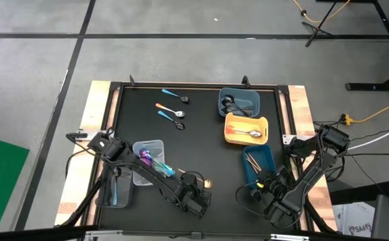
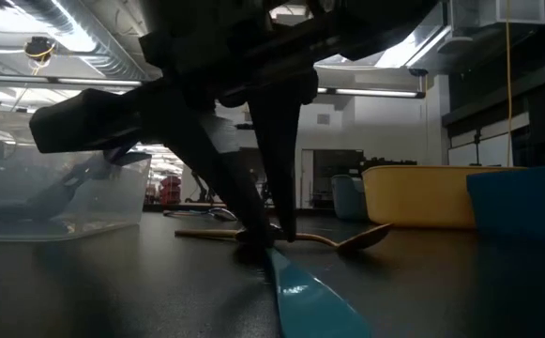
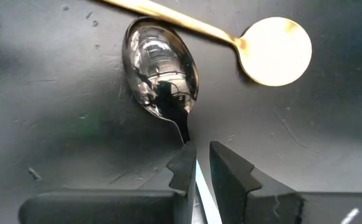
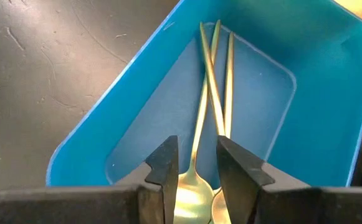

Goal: Sort silverware by color (type)
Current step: Put the light blue spoon into the black bin

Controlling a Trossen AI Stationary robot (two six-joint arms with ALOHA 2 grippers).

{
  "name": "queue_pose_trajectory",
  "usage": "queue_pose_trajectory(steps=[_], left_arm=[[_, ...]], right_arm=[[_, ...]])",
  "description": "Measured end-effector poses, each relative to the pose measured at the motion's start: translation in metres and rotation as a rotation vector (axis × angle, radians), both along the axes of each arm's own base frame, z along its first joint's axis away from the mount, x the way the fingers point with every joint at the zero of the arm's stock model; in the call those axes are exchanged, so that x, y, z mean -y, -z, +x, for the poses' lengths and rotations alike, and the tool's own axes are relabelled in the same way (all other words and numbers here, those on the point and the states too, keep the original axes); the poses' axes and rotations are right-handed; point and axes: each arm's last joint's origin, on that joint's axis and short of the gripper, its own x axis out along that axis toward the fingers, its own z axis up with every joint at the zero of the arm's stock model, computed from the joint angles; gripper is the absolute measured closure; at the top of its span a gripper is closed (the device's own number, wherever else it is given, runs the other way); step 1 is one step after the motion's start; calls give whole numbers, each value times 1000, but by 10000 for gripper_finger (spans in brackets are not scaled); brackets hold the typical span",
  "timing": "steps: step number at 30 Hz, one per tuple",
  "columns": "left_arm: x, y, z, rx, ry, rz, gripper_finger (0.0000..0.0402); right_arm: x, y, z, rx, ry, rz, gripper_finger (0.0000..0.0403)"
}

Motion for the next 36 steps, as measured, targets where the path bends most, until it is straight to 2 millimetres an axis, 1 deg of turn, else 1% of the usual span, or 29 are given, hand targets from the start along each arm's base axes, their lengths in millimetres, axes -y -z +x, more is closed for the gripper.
queue_pose_trajectory(steps=[8, 17, 27, 36], left_arm=[[0, -1, 0, -1, 1, -5, 361], [7, -2, -4, 1, 7, -2, 361], [7, -25, -5, -48, 6, 36, 360], [7, -17, -7, -64, 1, 39, 360]], right_arm=[[0, 0, 0, 0, 0, 0, 301], [0, 0, 0, 1, -1, -1, 301], [0, 0, 0, 1, -1, -2, 301], [0, 0, 0, 1, -1, -1, 301]])
